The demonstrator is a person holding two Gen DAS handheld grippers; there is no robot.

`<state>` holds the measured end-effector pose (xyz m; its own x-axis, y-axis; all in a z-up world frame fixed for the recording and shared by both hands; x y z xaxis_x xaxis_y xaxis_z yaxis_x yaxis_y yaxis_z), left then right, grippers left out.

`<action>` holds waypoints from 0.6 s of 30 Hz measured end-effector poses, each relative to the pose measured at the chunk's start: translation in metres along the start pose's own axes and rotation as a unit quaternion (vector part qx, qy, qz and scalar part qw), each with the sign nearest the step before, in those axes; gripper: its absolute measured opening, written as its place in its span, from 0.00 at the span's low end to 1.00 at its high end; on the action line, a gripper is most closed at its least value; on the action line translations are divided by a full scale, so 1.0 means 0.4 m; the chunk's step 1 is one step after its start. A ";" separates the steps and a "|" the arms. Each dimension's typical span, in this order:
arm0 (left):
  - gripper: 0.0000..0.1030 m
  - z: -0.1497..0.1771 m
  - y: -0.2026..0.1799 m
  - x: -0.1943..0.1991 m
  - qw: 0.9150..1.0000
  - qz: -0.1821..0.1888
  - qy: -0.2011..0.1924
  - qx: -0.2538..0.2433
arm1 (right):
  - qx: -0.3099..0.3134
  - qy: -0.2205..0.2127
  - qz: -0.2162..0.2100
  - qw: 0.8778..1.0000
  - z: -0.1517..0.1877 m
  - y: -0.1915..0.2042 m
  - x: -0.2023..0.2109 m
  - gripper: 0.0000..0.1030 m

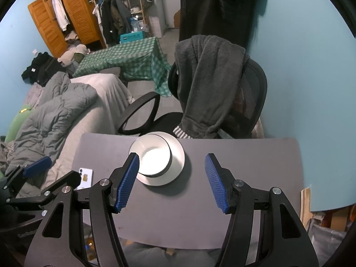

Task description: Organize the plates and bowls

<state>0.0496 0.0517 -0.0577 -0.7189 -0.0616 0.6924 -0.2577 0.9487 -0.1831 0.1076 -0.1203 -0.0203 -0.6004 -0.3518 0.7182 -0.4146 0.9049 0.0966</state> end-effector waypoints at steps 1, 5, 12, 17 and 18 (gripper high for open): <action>0.85 0.001 0.000 0.000 1.000 0.001 0.000 0.002 | 0.000 0.000 0.000 1.000 0.000 0.001 0.001 0.59; 0.85 0.009 0.003 0.005 1.000 0.000 0.001 0.008 | 0.001 0.002 0.000 1.000 0.006 0.004 0.006 0.59; 0.85 0.016 0.004 0.010 1.000 -0.005 0.000 0.011 | 0.001 0.006 -0.002 1.000 0.015 0.015 0.004 0.59; 0.85 0.021 0.004 0.014 1.000 -0.007 0.001 0.015 | 0.000 0.005 -0.003 1.000 0.020 0.019 0.004 0.59; 0.85 0.021 0.004 0.016 1.000 -0.007 0.000 0.015 | 0.000 0.005 -0.003 1.000 0.019 0.019 0.004 0.59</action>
<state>0.0392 0.0502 -0.0594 -0.7149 -0.0752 0.6952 -0.2875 0.9378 -0.1943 0.0982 -0.1159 -0.0238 -0.5910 -0.3545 0.7246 -0.4186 0.9026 0.1002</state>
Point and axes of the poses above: each gripper's, at about its wrist camera, not at the fingertips, and x roughly against the way its jaws point, y to its left, z to its underside, the point moved 9 cm from there along -x, roughly the way its jaws point, and after that the axes turned 14 degrees about -y, right-handed, at the moved point
